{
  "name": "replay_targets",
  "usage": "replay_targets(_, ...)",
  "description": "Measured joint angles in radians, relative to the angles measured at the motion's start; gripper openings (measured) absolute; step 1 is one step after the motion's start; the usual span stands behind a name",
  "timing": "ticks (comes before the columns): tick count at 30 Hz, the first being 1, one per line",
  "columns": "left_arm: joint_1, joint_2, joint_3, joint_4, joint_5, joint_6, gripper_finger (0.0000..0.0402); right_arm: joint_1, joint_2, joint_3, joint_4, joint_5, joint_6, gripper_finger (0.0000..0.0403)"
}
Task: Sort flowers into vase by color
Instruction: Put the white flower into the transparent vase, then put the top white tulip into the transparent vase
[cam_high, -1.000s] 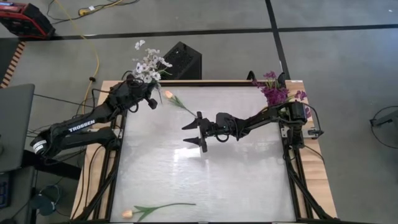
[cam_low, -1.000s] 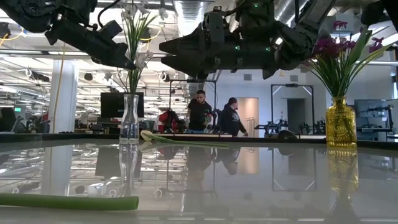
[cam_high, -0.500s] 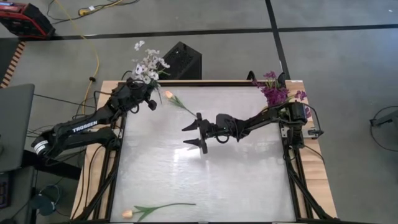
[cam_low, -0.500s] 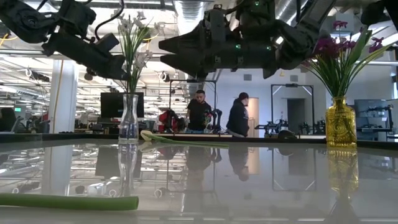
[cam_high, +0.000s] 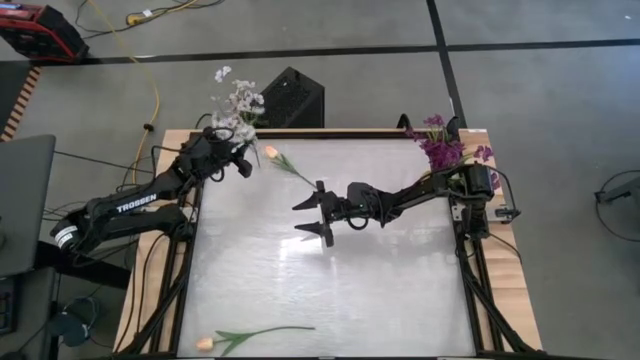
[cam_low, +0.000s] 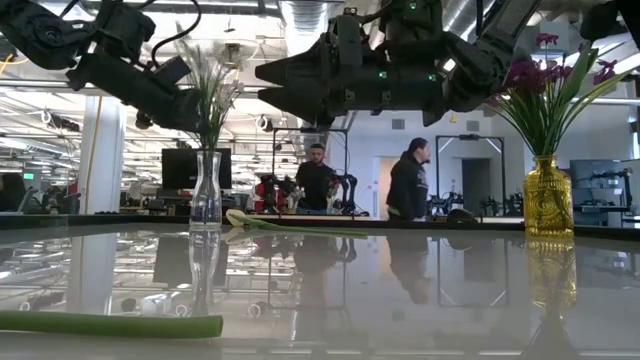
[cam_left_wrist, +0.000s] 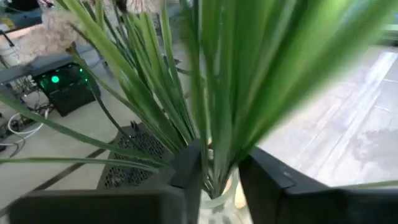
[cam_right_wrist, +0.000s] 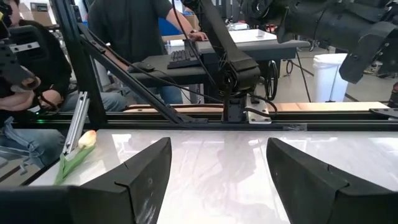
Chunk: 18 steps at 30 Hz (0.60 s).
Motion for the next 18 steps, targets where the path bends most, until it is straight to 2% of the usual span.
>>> replay_targets(6,0.0,0.0,0.0,-0.076,-0.045,-0.031,0.016,0.0,0.0,0.0,-0.002,0.0,0.001,0.029)
replay_targets(11,0.0,0.0,0.04,-0.235,-0.115,-0.063,0.021,0.0,0.0,0.0,-0.003,0.0,0.003,0.029)
replay_targets(18,-0.001,0.0,0.163,-0.507,-0.017,-0.108,0.0254,-0.002,0.0,0.0,-0.016,0.0,0.002,0.029)
